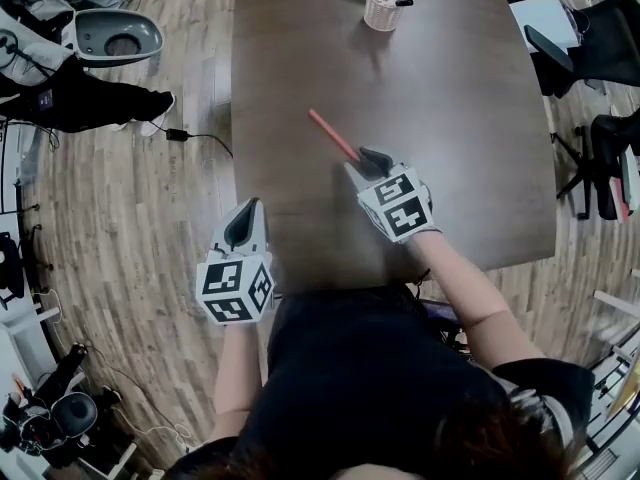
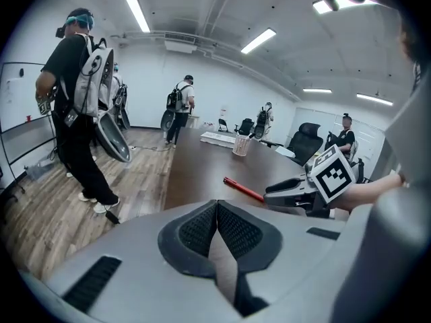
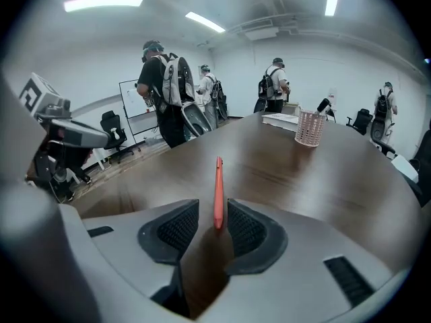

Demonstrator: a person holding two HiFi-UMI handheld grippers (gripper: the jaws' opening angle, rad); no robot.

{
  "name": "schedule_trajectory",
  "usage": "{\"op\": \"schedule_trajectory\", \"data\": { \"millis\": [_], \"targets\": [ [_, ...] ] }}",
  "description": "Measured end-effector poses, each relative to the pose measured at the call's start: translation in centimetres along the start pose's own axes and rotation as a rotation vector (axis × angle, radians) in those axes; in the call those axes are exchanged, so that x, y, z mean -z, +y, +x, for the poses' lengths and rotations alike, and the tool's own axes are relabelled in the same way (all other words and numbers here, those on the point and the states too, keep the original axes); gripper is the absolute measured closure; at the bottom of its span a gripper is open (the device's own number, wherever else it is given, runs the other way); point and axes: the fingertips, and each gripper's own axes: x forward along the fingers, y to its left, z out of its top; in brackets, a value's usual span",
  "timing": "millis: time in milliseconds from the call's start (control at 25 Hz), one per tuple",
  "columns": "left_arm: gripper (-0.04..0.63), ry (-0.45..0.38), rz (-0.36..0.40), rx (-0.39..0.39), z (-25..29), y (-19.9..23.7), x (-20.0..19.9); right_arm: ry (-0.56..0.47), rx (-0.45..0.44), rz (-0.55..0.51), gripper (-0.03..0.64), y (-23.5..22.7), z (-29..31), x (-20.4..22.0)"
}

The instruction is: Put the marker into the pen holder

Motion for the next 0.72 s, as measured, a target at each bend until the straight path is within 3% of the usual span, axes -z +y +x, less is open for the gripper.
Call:
{"op": "schedule_trajectory", "data": {
  "millis": [280, 600, 720],
  "targets": [
    [0.569, 0.012, 0.001, 0.007, 1.4, 0.2, -0.3, 0.059, 0.024, -0.022, 0.467, -0.5, 2.4, 0.7],
    [0.569, -0.001, -0.005, 0.038, 1.7, 1.2, -0.9, 0.045, 0.082, -0.097, 0.538, 0.8, 2.6, 0.7],
    [0.569, -0.007, 0.005, 0.053, 1.6, 1.1, -1.4, 0.054, 0.064, -0.068, 0.551, 1.0, 2.3, 0.9]
  ]
}}
